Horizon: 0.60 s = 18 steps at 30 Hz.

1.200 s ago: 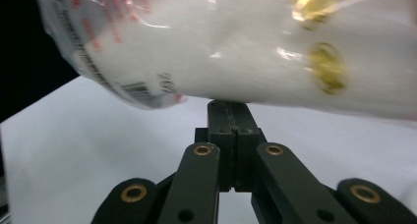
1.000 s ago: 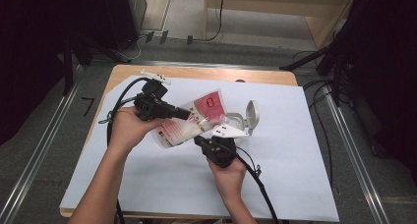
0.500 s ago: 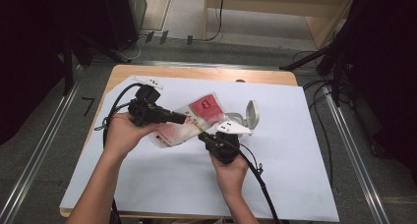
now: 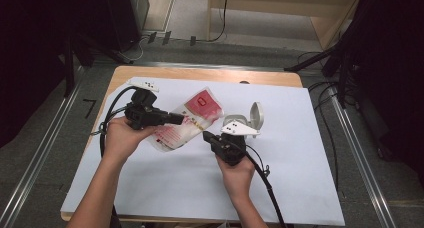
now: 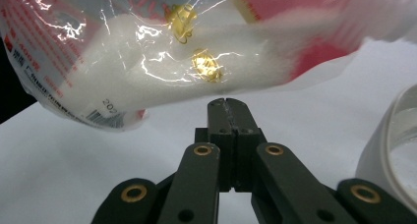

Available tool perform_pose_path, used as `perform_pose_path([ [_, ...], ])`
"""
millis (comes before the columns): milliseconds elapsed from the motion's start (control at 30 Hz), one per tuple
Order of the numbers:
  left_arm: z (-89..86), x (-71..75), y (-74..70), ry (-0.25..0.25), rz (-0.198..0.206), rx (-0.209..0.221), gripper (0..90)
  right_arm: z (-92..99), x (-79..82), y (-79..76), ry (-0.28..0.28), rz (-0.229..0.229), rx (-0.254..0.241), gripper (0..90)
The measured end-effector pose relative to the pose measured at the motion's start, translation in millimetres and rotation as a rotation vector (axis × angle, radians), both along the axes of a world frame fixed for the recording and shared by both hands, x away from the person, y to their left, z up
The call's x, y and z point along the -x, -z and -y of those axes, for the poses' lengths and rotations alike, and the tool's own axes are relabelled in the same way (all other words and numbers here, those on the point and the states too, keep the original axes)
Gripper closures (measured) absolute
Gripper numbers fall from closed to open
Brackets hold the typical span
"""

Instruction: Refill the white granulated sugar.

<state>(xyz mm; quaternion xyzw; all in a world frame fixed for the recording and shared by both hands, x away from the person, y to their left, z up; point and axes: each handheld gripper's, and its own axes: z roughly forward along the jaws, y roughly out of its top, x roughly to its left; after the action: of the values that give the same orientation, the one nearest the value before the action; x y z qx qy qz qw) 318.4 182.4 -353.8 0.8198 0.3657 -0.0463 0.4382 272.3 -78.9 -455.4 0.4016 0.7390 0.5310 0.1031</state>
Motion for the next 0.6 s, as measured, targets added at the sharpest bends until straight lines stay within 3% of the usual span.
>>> perform_pose_path([
  [67,-2.8,-2.1,2.9,-0.008,-0.001,0.016,90.0,2.8,0.6,-2.1,-0.022,-0.002,0.015,90.0],
  [333,-5.4,-19.5,14.5,-0.078,0.003,-0.009,90.0,17.3,-1.1,-9.6,-0.065,-0.011,0.031,90.0],
  [600,2.1,-42.3,22.5,-0.091,0.018,-0.017,90.0,25.9,-2.4,-13.6,-0.09,-0.021,0.059,90.0],
])
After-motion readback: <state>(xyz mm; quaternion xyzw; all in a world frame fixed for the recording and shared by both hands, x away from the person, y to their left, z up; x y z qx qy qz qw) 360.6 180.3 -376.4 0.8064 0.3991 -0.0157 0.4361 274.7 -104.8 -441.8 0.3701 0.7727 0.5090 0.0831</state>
